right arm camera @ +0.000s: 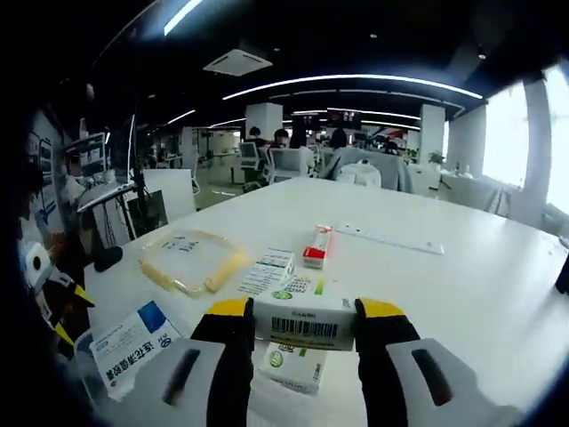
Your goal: Arrange the small medicine boxes into an aligned row inside the storage area until every box is upright, visible, and separated from the surrounding clutter.
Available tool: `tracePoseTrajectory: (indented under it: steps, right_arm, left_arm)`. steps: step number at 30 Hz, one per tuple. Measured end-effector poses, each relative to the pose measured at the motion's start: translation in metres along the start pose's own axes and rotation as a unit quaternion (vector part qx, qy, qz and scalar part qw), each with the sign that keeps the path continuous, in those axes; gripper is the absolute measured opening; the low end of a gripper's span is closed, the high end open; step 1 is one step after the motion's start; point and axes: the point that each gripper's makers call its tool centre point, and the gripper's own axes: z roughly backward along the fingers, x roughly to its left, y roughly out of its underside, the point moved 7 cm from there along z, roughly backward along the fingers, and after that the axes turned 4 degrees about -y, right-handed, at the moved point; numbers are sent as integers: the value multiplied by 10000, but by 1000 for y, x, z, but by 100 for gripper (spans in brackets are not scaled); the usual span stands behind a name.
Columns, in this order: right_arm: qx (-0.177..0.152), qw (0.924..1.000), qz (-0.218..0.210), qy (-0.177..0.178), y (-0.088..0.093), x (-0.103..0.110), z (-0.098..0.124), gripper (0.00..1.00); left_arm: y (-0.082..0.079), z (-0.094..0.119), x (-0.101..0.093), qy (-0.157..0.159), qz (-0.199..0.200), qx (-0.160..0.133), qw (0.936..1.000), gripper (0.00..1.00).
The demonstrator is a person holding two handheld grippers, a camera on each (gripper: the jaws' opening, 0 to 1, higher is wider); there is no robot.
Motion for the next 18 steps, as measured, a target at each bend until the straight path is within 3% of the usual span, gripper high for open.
tracePoseTrajectory:
  steps: [7, 18]
  right_arm:
    - [-283, 9996, -23, -42, 1, 13, 18, 43]
    - [-427, 9991, -17, -45, 7, 20, 37, 43]
  left_arm:
    - [1, 0, 0, -17, 26, -15, 10000, 53]
    - [1, 1, 1, -23, 10, -25, 10000, 53]
